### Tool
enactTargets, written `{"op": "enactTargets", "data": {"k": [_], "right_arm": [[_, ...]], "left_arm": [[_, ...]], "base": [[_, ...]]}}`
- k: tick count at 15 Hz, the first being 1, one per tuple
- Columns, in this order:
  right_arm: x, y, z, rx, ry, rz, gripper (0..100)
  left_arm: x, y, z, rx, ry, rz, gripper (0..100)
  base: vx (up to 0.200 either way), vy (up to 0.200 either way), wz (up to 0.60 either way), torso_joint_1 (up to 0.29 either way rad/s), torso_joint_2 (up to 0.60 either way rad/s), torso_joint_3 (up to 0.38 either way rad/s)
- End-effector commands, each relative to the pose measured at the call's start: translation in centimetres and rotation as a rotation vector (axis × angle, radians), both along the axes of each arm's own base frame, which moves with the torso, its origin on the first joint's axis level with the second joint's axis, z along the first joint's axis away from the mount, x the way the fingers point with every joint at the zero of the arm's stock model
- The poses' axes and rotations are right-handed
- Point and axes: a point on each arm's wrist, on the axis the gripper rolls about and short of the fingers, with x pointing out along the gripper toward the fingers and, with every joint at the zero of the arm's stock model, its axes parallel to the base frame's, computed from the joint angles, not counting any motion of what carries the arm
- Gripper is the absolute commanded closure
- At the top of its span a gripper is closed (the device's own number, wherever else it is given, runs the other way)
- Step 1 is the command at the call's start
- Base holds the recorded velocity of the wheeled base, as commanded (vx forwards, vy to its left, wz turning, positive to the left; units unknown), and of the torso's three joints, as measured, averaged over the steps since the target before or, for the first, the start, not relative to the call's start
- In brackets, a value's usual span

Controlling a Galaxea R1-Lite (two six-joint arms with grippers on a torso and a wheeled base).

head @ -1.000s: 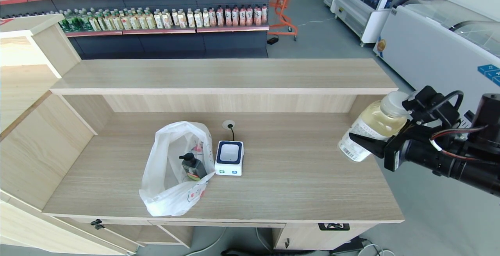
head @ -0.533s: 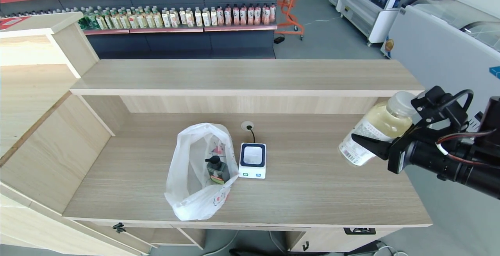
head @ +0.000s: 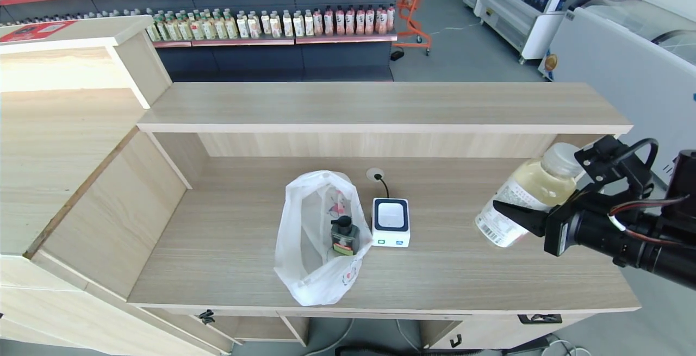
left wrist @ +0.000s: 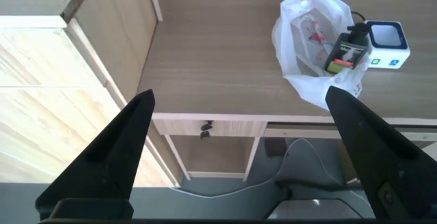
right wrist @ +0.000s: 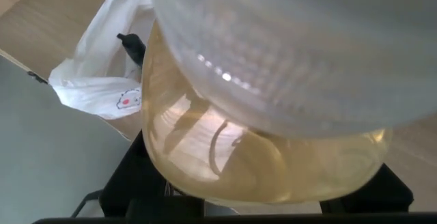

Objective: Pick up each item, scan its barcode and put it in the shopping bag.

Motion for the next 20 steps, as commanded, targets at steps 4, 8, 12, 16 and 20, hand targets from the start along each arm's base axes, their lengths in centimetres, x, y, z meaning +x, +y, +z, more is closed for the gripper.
{"op": "enactTargets", "data": {"k": [4,8,12,16,20], "right_arm": [[-0.7,-0.6,-1.6,-0.010,0.061,-0.019,100],[-0.7,-0.7,-2.5,-0.018,0.100,-0.021,100],[1.2,-0.7,-3.8,-0.030,0.153,-0.037,100],[3.6,-0.3,-5.3,-0.148,0.145,-0.004,100],[8.3,0.1,-7.4,-0.308,-0.049,0.095,100]], "left_arm": [[0.0,0.0,0.0,0.000,0.000,-0.001,0],[0.0,0.0,0.0,-0.002,0.001,0.000,0],[0.0,0.0,0.0,-0.008,0.001,0.000,0],[0.0,0.0,0.0,-0.008,0.001,0.000,0],[0.0,0.0,0.0,-0.008,0.001,0.000,0]], "base": [[0.000,0.000,0.00,0.000,0.00,0.000],[0.200,0.000,0.00,-0.007,0.00,0.006],[0.100,0.000,0.00,0.007,0.00,0.000],[0.000,0.000,0.00,0.000,0.00,0.000],[0.000,0.000,0.00,0.000,0.00,0.000]]}}
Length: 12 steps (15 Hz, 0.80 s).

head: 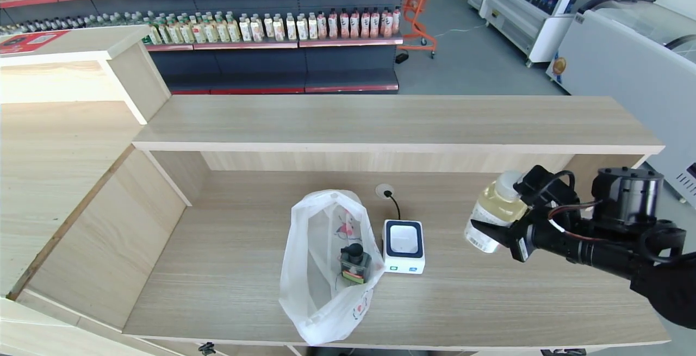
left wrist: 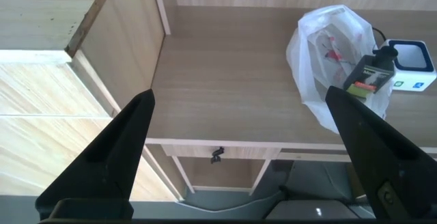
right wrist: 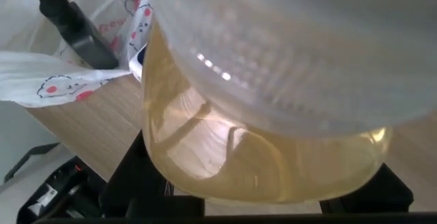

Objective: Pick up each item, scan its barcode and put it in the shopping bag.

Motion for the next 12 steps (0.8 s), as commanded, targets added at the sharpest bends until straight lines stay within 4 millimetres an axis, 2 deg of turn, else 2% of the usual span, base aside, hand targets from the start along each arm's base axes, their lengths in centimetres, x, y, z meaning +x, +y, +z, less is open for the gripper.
{"op": "enactTargets", "data": {"k": [1,4,6,10,12], "right_arm": [[3.8,0.6,-2.6,-0.048,-0.067,0.098,100],[5.5,2.1,-3.7,-0.037,-0.163,0.318,100],[5.9,1.8,-5.3,-0.073,-0.207,0.473,100],[6.6,0.7,-8.2,-0.158,-0.265,0.592,100],[7.9,0.9,-9.4,-0.185,-0.318,0.646,100]], "left_arm": [[0.0,0.0,0.0,0.000,0.001,0.000,0],[0.0,0.0,0.0,0.000,0.001,0.000,0],[0.0,0.0,0.0,0.000,0.001,0.000,0],[0.0,0.0,0.0,0.000,0.001,0.000,0],[0.0,0.0,0.0,0.000,0.001,0.000,0]], "base": [[0.000,0.000,0.00,0.000,0.00,0.000],[0.000,0.000,0.00,0.000,0.00,0.000],[0.000,0.000,0.00,0.000,0.00,0.000],[0.000,0.000,0.00,0.000,0.00,0.000],[0.000,0.000,0.00,0.000,0.00,0.000]]}}
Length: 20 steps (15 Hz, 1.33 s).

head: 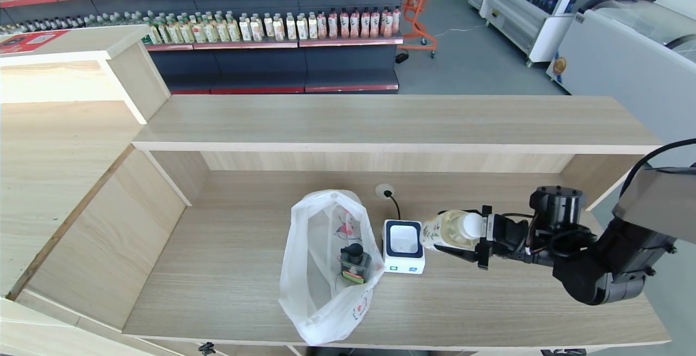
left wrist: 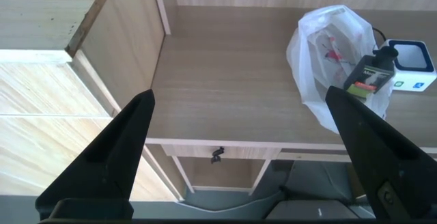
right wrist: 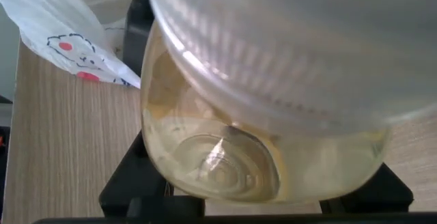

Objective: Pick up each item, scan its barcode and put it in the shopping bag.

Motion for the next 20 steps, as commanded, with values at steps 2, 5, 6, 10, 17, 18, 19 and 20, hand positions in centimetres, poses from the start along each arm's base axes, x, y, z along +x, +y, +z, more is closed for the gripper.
{"op": "enactTargets", "data": {"k": [2,5,6,10,17,18,19,20], "right_arm": [[2.4,0.6,-2.2,-0.011,-0.026,0.035,100],[3.6,1.0,-2.7,-0.006,-0.047,0.052,100],[4.2,1.1,-3.1,-0.005,-0.053,0.053,100],[5.2,2.6,-4.1,-0.004,-0.080,0.104,100],[6.6,4.5,-5.1,-0.005,-0.131,0.170,100],[6.5,4.5,-5.3,-0.008,-0.131,0.171,100],[6.5,4.5,-5.5,-0.013,-0.136,0.173,100],[6.4,4.6,-5.6,-0.015,-0.134,0.175,100]], "left_arm": [[0.0,0.0,0.0,0.000,0.001,0.000,0],[0.0,0.0,0.0,0.000,0.001,0.000,0],[0.0,0.0,0.0,0.000,0.001,0.000,0],[0.0,0.0,0.0,0.000,0.001,0.000,0],[0.0,0.0,0.0,0.000,0.001,0.000,0],[0.0,0.0,0.0,0.000,0.001,0.000,0],[0.0,0.0,0.0,0.000,0.001,0.000,0],[0.0,0.0,0.0,0.000,0.001,0.000,0]], "base": [[0.000,0.000,0.00,0.000,0.00,0.000],[0.000,0.000,0.00,0.000,0.00,0.000],[0.000,0.000,0.00,0.000,0.00,0.000],[0.000,0.000,0.00,0.000,0.00,0.000],[0.000,0.000,0.00,0.000,0.00,0.000],[0.000,0.000,0.00,0.000,0.00,0.000],[0.000,0.000,0.00,0.000,0.00,0.000],[0.000,0.000,0.00,0.000,0.00,0.000]]}}
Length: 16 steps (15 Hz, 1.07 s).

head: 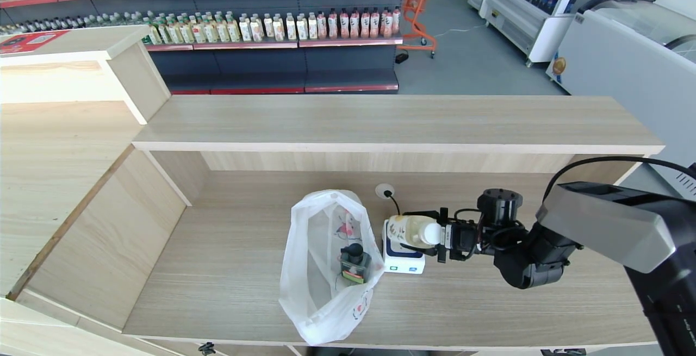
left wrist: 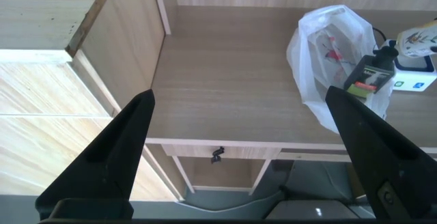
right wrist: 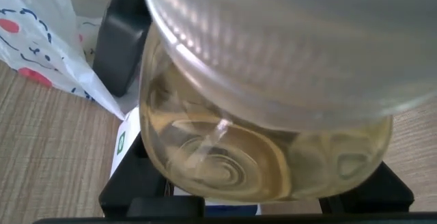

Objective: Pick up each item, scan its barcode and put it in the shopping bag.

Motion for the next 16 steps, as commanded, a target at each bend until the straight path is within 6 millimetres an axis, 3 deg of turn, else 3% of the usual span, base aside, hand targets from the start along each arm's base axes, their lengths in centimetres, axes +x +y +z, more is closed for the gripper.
{"op": "enactTargets", "data": {"k": [1,3,6,9,12,16], "right_arm": [[-0.1,0.0,-0.4,-0.004,0.015,-0.001,100],[-0.1,0.0,1.1,0.012,-0.003,0.015,100],[-1.5,-0.3,6.5,0.122,0.163,-0.017,100],[-3.2,1.1,10.4,0.343,0.463,-0.376,100],[-2.8,4.0,10.9,0.408,0.628,-0.453,100],[-0.9,9.2,8.6,0.385,0.649,-0.363,100]], "left_arm": [[0.0,0.0,0.0,0.000,0.001,0.000,0],[0.0,0.0,0.0,0.000,0.001,0.000,0],[0.0,0.0,0.0,0.000,0.001,0.000,0],[0.0,0.0,0.0,0.000,0.001,0.000,0],[0.0,0.0,0.0,0.000,0.001,0.000,0],[0.0,0.0,0.0,0.000,0.001,0.000,0]], "base": [[0.000,0.000,0.00,0.000,0.00,0.000],[0.000,0.000,0.00,0.000,0.00,0.000],[0.000,0.000,0.00,0.000,0.00,0.000],[0.000,0.000,0.00,0.000,0.00,0.000],[0.000,0.000,0.00,0.000,0.00,0.000],[0.000,0.000,0.00,0.000,0.00,0.000]]}}
